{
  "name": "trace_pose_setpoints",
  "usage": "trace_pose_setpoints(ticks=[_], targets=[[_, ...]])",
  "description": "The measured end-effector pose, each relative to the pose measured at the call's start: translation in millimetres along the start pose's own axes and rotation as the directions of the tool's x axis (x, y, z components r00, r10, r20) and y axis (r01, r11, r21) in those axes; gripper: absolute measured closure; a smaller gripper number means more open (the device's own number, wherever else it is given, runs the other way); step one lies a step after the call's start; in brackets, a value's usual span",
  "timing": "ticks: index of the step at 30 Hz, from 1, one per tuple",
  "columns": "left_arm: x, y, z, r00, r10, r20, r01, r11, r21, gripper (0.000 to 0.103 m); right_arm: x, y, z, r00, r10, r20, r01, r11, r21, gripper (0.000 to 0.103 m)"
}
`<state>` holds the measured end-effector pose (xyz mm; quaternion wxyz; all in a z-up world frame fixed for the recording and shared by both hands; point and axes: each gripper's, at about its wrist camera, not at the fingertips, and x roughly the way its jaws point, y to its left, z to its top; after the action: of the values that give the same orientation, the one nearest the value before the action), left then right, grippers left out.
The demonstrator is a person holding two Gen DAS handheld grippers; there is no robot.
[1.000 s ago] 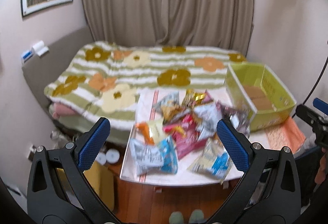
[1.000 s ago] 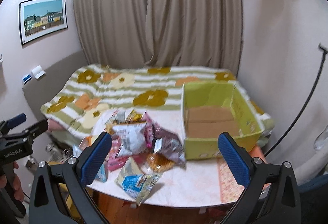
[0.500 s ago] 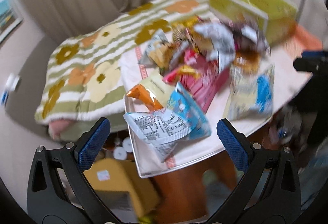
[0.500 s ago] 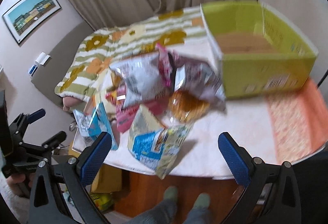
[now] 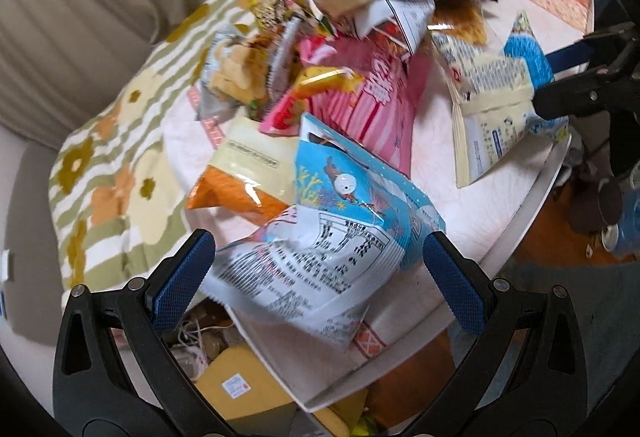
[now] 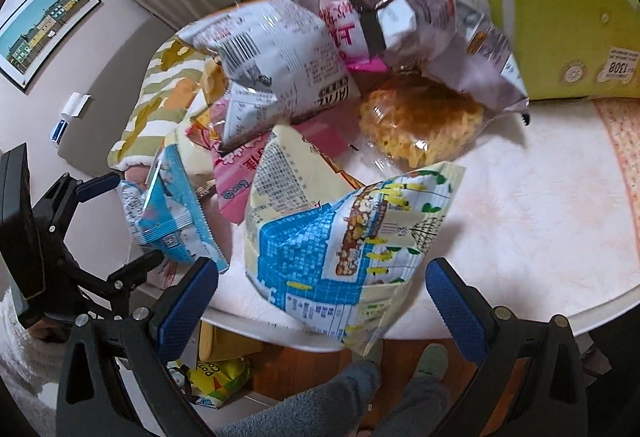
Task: Organize snacks
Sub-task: 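Grasp a blue chip bag with the left tool while the right tool grasps a blue-white bag, then carry both bags over the cardboard box and open both tools to drop them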
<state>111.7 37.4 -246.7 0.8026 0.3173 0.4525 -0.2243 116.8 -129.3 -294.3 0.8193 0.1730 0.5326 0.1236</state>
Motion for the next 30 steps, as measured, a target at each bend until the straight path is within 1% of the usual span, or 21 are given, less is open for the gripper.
trace_pose_setpoints(ticks=[2,4,6,10,12,13,14,16,17,18,20,21,25,30], targets=[[9.6,0.7,-0.6,1.000,-0.023,-0.013,0.023,1.000,0.009,0.001,6.5,-3.0,0.8,1.000,0.005,-0.006,-0.005,1.000,0.017,0.000],[18.1,1.7,0.1,0.999,-0.047,-0.021,0.048,0.999,0.015,0.005,10.2,-4.3,2.0,1.000,0.020,-0.009,-0.020,0.999,0.031,0.000],[24.9,3.0,0.9,0.997,-0.075,-0.032,0.075,0.997,0.016,0.014,13.3,-5.2,2.8,1.000,0.031,-0.005,-0.030,0.999,0.037,0.000],[33.1,8.8,4.2,0.993,-0.114,-0.035,0.115,0.993,0.013,0.021,16.9,-7.2,7.1,0.999,0.036,0.003,-0.036,0.998,0.050,0.000],[35.2,12.6,4.9,0.991,-0.133,-0.033,0.133,0.991,0.007,0.027,19.4,-10.1,7.7,0.999,0.042,0.006,-0.042,0.997,0.067,0.000],[35.0,12.5,4.9,0.990,-0.139,-0.032,0.139,0.990,0.006,0.030,20.7,-13.0,8.1,0.999,0.043,0.009,-0.043,0.996,0.074,0.000],[36.0,14.2,5.5,0.988,-0.151,-0.033,0.151,0.988,0.004,0.036,21.4,-13.7,8.4,0.999,0.044,0.012,-0.045,0.996,0.080,0.000],[36.2,15.5,6.0,0.987,-0.158,-0.037,0.159,0.987,-0.001,0.036,21.5,-14.1,7.4,0.999,0.037,0.016,-0.038,0.996,0.079,0.001],[37.2,16.7,6.5,0.986,-0.163,-0.038,0.163,0.987,-0.003,0.037,21.3,-13.5,6.8,0.999,0.032,0.017,-0.033,0.997,0.074,0.005],[37.7,17.3,6.6,0.985,-0.165,-0.039,0.165,0.986,-0.006,0.037,20.8,-13.9,6.7,1.000,0.026,0.015,-0.027,0.997,0.067,0.011],[37.8,20.0,6.8,0.984,-0.174,-0.038,0.173,0.985,-0.014,0.038,20.0,-12.6,7.0,1.000,0.022,0.017,-0.023,0.998,0.066,0.019],[36.1,18.9,6.8,0.984,-0.175,-0.038,0.175,0.984,-0.016,0.039,19.4,-13.1,6.6,1.000,0.017,0.012,-0.018,0.998,0.066,0.024],[30.6,21.6,7.6,0.983,-0.181,-0.035,0.180,0.983,-0.034,0.040,6.5,-18.9,3.5,1.000,0.007,0.026,-0.009,0.997,0.080,0.029],[18.1,29.9,12.9,0.981,-0.193,-0.015,0.191,0.978,-0.087,0.041,-9.1,-15.4,4.4,0.999,-0.002,0.046,-0.002,0.995,0.095,0.031]])
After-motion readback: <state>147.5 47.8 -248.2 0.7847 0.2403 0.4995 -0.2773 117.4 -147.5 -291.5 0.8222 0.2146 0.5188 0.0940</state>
